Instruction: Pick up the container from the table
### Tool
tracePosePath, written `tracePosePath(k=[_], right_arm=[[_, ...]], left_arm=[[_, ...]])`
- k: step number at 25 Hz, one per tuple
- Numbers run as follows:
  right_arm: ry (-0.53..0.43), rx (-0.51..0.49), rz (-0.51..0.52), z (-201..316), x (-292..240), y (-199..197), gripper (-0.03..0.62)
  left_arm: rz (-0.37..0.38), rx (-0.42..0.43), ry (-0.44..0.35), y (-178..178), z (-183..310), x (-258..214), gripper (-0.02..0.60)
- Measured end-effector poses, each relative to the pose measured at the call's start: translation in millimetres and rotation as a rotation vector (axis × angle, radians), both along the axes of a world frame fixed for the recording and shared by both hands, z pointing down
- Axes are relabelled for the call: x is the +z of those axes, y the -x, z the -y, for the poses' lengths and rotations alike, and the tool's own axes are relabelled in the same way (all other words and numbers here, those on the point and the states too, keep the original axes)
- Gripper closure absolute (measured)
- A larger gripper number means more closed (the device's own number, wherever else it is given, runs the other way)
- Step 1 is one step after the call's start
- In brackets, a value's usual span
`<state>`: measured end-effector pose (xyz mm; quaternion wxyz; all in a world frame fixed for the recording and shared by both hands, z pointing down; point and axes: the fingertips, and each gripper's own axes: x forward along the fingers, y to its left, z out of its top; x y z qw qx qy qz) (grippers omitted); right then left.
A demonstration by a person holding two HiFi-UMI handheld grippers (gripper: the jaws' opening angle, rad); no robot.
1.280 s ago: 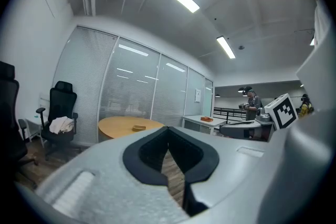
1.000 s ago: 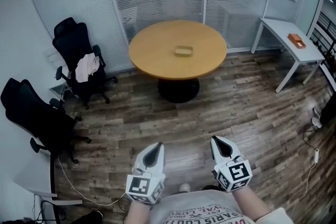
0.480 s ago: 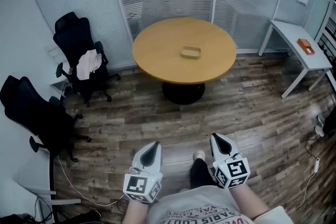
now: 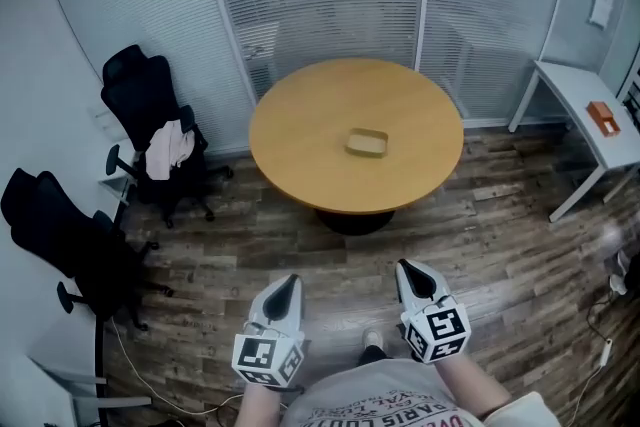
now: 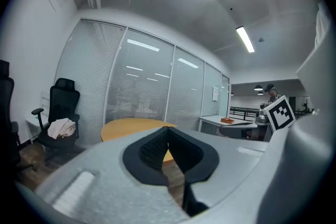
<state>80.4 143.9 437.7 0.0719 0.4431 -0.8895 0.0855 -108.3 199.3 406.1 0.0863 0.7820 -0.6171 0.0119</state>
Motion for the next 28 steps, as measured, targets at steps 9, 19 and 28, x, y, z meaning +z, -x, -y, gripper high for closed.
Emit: tracePosePath(k=[9,19,28], right_arm=[[-0.007,-0.031,-0.002,132,1,-29,0.591],[0.016,-0.037,0.013,206,14,-27,0.591],[0.016,0.036,-0.014,292,24,-2,0.591]], left_arm=[[-0.001,-0.016,-0.026,-31,135,-4,0.575],[0.022,-0.021,-0.01,-32,207,4,0.575],[0.0,0.074,-0.037,-6,316,12,0.575]])
